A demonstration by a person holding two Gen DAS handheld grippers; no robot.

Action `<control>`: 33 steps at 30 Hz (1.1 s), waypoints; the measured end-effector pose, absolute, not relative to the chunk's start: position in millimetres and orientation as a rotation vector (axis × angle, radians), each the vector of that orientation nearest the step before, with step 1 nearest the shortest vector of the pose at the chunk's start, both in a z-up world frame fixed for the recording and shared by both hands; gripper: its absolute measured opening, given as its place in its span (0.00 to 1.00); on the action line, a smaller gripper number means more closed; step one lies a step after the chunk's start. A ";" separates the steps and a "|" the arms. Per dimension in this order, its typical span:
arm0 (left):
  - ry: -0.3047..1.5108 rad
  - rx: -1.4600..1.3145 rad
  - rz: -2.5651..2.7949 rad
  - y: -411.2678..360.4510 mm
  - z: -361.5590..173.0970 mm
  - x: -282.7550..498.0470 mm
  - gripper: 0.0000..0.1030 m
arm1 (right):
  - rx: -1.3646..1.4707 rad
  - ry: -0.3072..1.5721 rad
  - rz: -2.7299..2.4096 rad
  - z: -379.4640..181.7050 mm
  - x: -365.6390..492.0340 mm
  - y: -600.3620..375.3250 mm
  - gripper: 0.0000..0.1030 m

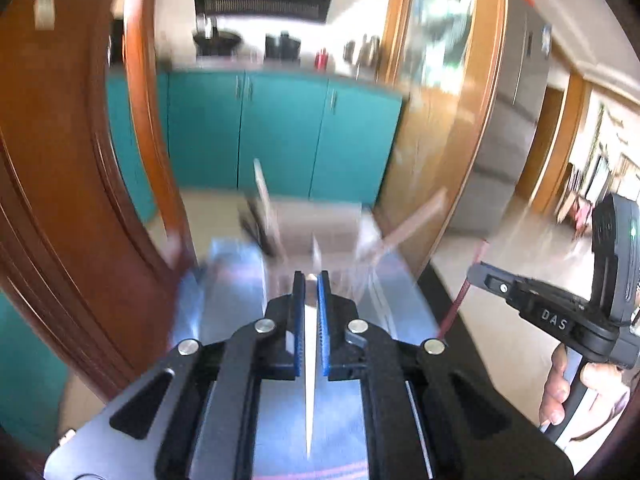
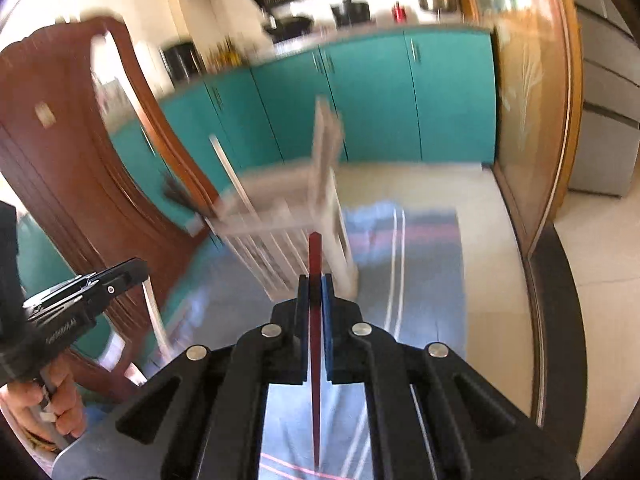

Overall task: Organize utensils
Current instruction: 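Lift both held chopsticks over the white holder and open both grippers to drop them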

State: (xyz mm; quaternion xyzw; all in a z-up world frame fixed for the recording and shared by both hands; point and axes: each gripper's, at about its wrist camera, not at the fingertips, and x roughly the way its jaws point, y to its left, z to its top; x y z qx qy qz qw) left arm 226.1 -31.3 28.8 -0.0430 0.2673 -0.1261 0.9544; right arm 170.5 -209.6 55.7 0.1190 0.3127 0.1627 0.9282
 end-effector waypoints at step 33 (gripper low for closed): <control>0.457 -0.120 -0.103 -34.1 47.2 332.3 0.07 | 0.117 0.409 0.194 84.8 233.9 -174.0 0.48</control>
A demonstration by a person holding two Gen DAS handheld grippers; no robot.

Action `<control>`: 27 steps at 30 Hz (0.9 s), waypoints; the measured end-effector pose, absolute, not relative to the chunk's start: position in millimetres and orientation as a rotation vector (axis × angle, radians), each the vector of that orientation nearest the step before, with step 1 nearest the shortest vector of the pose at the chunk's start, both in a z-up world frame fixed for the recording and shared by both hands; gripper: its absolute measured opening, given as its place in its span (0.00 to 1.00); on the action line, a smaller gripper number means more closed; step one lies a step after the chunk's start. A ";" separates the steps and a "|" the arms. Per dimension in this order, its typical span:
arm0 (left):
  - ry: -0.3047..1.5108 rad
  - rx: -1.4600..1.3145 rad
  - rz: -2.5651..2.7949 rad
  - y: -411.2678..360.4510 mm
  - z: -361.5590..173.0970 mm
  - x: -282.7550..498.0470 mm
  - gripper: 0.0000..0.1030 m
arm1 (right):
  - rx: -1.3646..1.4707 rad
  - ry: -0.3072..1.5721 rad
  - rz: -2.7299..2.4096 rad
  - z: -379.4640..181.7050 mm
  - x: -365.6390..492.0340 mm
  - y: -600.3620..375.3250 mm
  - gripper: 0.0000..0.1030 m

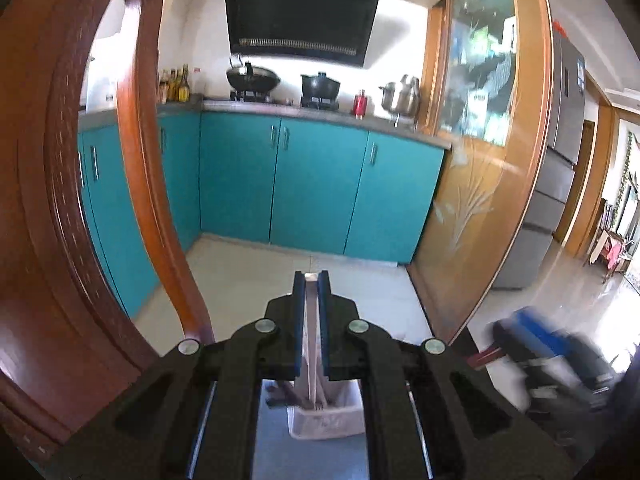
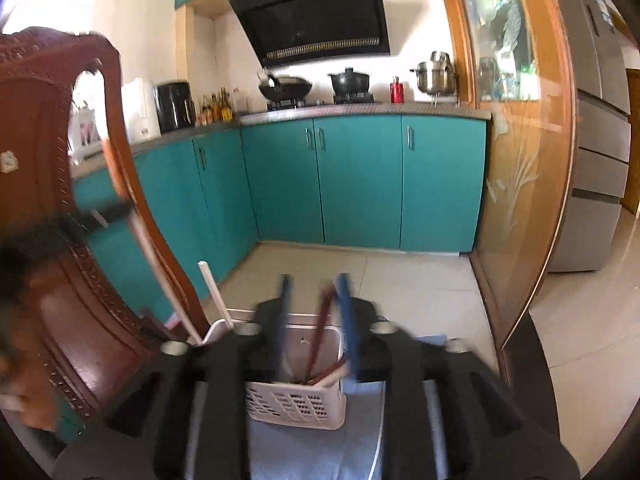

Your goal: Organize utensils

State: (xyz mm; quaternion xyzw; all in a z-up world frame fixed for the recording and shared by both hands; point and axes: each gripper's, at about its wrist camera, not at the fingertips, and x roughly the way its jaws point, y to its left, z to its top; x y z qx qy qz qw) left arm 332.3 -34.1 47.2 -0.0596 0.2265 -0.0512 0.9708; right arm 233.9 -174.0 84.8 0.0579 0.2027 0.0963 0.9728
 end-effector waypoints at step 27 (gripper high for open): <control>0.257 0.130 -0.025 -42.8 23.4 -1.2 0.96 | -0.006 0.346 0.007 67.3 -32.7 -186.1 0.97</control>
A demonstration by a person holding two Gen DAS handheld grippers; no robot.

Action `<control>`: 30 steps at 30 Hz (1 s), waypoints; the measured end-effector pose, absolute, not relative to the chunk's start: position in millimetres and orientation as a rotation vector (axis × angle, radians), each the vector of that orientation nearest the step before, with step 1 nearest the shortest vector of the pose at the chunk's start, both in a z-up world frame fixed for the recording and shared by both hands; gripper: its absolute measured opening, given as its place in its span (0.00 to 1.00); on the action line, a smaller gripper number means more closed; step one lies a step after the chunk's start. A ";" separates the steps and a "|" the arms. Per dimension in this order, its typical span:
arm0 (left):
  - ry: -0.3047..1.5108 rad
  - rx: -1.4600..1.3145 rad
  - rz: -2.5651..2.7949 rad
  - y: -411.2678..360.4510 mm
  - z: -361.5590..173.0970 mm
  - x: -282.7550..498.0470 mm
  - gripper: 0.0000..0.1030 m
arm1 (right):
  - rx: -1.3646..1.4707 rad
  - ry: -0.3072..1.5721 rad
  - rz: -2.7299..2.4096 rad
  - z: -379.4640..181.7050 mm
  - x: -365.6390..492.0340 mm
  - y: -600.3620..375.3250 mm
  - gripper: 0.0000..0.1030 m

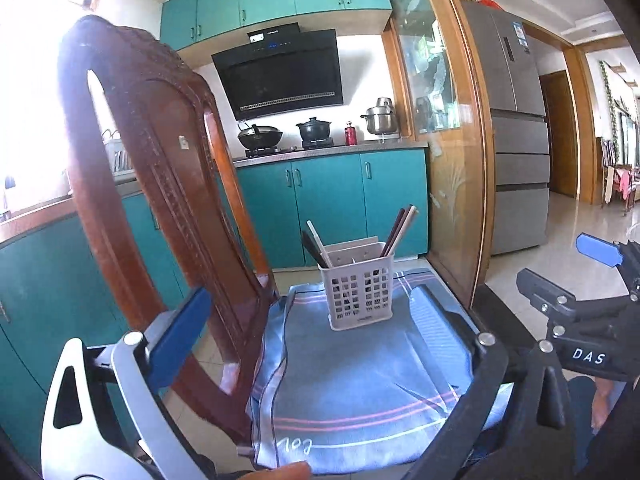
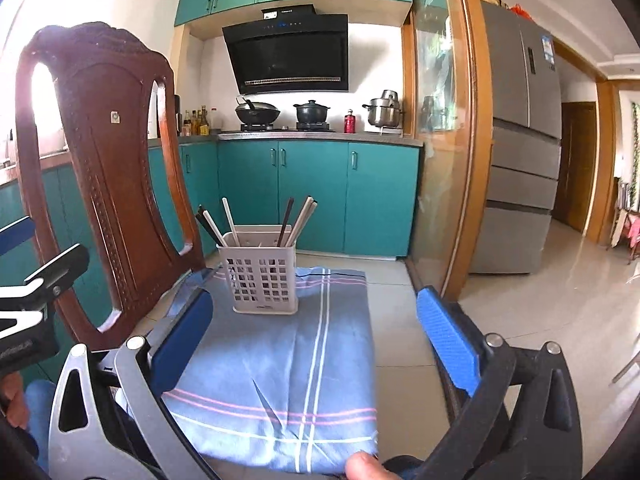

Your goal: Organize utensils

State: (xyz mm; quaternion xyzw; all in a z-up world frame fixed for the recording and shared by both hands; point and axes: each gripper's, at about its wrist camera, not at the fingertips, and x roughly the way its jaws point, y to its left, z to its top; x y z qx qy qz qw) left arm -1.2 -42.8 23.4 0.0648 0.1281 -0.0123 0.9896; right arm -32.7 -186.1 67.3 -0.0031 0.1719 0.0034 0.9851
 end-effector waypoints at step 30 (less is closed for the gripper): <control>0.293 0.070 -0.043 -24.7 19.9 -8.5 0.96 | -0.036 0.332 0.014 72.2 -57.6 -171.5 0.97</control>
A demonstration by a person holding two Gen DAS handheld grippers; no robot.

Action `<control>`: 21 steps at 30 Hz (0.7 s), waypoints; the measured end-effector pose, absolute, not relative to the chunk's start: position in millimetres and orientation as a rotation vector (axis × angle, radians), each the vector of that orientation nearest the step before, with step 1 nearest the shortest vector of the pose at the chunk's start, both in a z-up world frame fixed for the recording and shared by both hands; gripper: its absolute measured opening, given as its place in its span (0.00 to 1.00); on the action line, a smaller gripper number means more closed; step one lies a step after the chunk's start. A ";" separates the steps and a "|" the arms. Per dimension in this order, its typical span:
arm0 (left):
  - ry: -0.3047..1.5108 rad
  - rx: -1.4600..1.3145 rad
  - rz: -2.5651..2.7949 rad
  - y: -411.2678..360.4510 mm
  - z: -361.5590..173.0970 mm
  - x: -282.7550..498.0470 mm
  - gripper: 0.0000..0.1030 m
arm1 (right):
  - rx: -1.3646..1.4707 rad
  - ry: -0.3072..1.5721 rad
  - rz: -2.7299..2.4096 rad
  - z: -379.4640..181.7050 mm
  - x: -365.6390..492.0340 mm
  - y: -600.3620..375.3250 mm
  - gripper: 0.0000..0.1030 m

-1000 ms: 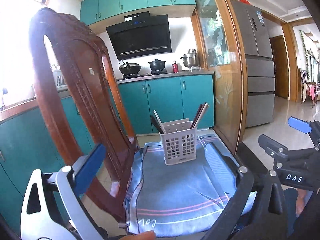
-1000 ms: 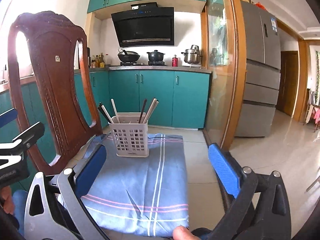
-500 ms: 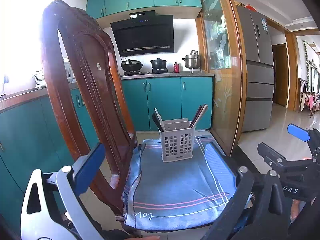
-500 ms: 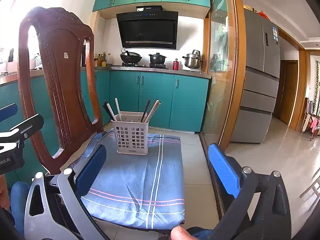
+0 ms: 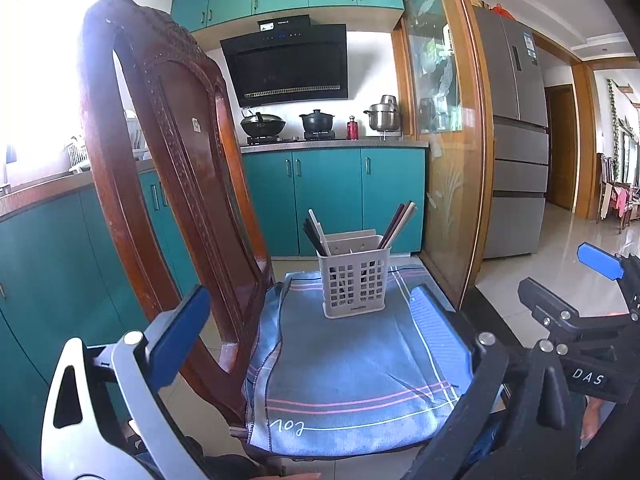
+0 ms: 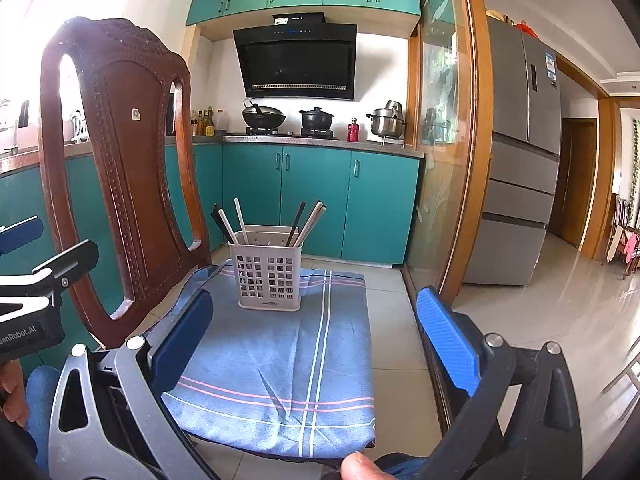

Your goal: Organize utensils

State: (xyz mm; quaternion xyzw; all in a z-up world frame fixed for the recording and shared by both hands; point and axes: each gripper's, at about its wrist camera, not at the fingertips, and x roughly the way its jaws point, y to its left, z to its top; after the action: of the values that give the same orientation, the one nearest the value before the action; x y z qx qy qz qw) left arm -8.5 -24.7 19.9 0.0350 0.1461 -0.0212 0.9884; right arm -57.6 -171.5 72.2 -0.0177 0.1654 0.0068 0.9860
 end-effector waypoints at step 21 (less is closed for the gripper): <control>0.327 0.088 -0.053 -24.6 16.4 -4.2 0.96 | -0.014 0.354 0.009 68.0 -57.4 -169.9 0.97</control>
State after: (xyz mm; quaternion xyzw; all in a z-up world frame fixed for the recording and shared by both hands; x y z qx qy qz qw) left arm -4.2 -24.6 16.4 0.0436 0.1626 -0.0266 0.9854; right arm -57.4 -169.9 68.0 -0.0070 0.1761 0.0045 0.9843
